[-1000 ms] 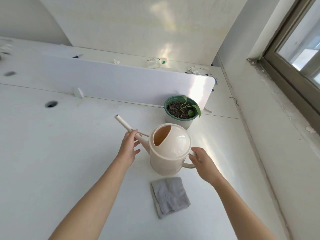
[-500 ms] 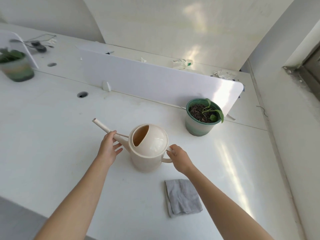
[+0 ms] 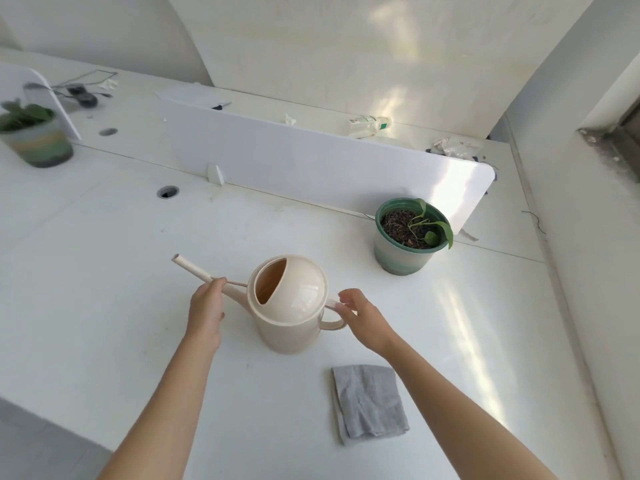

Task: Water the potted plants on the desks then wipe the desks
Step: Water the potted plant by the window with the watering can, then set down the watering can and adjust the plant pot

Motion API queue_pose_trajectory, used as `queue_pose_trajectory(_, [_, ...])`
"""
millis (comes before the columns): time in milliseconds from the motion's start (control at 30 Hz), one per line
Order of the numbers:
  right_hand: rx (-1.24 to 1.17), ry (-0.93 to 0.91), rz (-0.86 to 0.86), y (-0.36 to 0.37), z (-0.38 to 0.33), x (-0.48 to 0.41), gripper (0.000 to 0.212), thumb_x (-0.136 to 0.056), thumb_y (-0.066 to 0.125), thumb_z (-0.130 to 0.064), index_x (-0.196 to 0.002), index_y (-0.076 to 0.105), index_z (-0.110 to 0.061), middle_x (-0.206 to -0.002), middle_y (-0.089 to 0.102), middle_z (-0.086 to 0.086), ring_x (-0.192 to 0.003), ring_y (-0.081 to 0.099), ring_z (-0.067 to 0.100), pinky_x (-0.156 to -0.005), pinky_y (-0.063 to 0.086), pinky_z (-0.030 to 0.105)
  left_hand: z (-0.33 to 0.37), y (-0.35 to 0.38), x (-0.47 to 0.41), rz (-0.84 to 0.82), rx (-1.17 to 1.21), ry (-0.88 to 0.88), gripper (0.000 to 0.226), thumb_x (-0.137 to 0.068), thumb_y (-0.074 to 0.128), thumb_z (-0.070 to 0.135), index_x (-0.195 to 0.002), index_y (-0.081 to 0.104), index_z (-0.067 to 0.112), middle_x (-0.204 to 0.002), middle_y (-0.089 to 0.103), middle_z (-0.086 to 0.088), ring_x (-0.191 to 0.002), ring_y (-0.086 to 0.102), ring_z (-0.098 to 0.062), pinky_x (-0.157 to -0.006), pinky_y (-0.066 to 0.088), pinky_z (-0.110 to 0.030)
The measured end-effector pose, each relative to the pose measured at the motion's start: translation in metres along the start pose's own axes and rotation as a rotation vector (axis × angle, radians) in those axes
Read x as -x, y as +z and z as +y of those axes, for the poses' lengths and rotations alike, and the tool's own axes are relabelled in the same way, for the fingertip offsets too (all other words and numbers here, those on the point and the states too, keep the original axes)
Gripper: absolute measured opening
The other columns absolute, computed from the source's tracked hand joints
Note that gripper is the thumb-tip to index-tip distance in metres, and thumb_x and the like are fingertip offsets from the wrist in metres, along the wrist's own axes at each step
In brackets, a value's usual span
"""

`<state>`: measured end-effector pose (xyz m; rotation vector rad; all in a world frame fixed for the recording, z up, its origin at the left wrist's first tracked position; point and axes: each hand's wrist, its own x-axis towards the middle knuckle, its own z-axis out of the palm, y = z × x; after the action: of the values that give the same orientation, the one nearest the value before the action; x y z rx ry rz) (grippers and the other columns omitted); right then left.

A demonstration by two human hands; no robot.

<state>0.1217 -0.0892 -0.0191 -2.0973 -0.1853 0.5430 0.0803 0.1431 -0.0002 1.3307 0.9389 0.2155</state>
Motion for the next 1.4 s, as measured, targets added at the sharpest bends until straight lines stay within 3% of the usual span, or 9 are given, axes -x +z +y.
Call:
queue_pose_trajectory(100, [-0.107,0.057,0.205,-0.039,0.012,-0.002,0.035,-0.093,0.044,-0.025,-0.125,0.042,-0.010,-0.121,0.052,0.009,-0.108,0.049,0.020,-0.087,0.037,0.028,0.022,0.027,0.039,0.022,-0.030,0.224,0.031,-0.091,0.043,0.018,-0.114,0.053,-0.002,-0.114,0.053,-0.023,-0.106,0.043,-0.040,-0.093,0.039,-0.039])
queue_pose_trajectory(267, [-0.232,0.116,0.511,-0.108,0.033,-0.010,0.031,-0.094,0.041,-0.020,-0.121,0.050,-0.008,-0.127,0.054,0.010,-0.105,0.047,0.017,-0.092,0.038,0.032,0.048,0.131,0.072,-0.336,-0.045,0.313,0.040,-0.093,0.044,0.014,-0.133,0.046,0.010,-0.139,0.047,-0.002,-0.127,0.044,-0.014,-0.102,0.033,-0.025])
queue_pose_trajectory(400, [-0.370,0.150,0.633,-0.137,0.048,-0.020,0.031,-0.093,0.038,-0.012,-0.121,0.051,-0.008,-0.130,0.052,0.010,-0.106,0.046,0.017,-0.099,0.039,0.038,0.042,0.204,0.056,-0.418,-0.116,0.187,0.014,-0.091,0.040,0.014,-0.082,0.049,0.010,-0.075,0.041,-0.002,-0.068,0.036,-0.017,-0.062,0.030,-0.028])
queue_pose_trajectory(533, [-0.477,0.168,0.637,-0.145,0.058,-0.040,0.036,-0.092,0.037,-0.008,-0.127,0.047,-0.007,-0.134,0.049,0.010,-0.113,0.045,0.020,-0.105,0.035,0.039,0.033,0.258,0.033,-0.366,-0.096,0.085,0.030,-0.093,0.033,0.017,-0.063,0.031,0.021,-0.068,0.031,0.004,-0.072,0.030,-0.022,-0.064,0.028,-0.029])
queue_pose_trajectory(667, [-0.607,0.133,0.625,-0.138,0.059,-0.065,0.038,-0.093,0.036,-0.008,-0.130,0.045,-0.008,-0.127,0.052,0.004,-0.120,0.045,0.018,-0.100,0.035,0.030,0.023,0.288,0.009,-0.420,-0.109,0.063,0.026,-0.094,0.030,0.025,-0.077,0.049,0.020,-0.085,0.052,0.006,-0.087,0.047,-0.017,-0.080,0.035,-0.028])
queue_pose_trajectory(800, [-0.729,0.054,0.649,-0.126,0.056,-0.078,0.032,-0.093,0.037,-0.008,-0.118,0.050,-0.025,-0.116,0.055,-0.005,-0.111,0.048,0.011,-0.093,0.033,0.024,0.004,0.307,-0.018,-0.499,-0.113,0.032,0.072,-0.076,0.034,0.053,-0.134,0.045,0.012,-0.140,0.048,-0.008,-0.131,0.042,-0.022,-0.112,0.030,-0.044])
queue_pose_trajectory(1000, [-0.727,0.038,0.584,-0.139,0.057,-0.090,0.035,-0.096,0.035,-0.016,-0.130,0.044,-0.018,-0.124,0.051,-0.004,-0.114,0.045,0.009,-0.096,0.031,0.024,-0.002,0.309,0.002,-0.420,-0.029,0.086,0.049,-0.098,0.027,0.031,-0.145,0.024,0.016,-0.147,0.034,0.002,-0.136,0.030,-0.014,-0.109,0.023,-0.026])
queue_pose_trajectory(1233, [-0.708,0.152,0.695,-0.140,0.053,-0.084,0.044,-0.096,0.035,-0.024,-0.139,0.031,-0.014,-0.143,0.039,0.003,-0.132,0.036,0.016,-0.103,0.027,0.024,-0.008,0.307,-0.006,-0.370,-0.005,0.135,0.054,-0.097,0.027,0.031,-0.143,0.021,0.004,-0.149,0.029,-0.001,-0.140,0.025,-0.017,-0.111,0.017,-0.027])
queue_pose_trajectory(1400, [-0.718,0.053,0.658,-0.129,0.045,-0.084,0.036,-0.095,0.036,-0.020,-0.131,0.042,-0.019,-0.131,0.051,-0.002,-0.117,0.046,0.009,-0.095,0.031,0.023,-0.006,0.311,0.004,-0.453,-0.060,0.131,0.057,-0.098,0.027,0.035,-0.148,0.009,0.015,-0.157,0.013,-0.001,-0.144,0.014,-0.015,-0.114,0.012,-0.028])
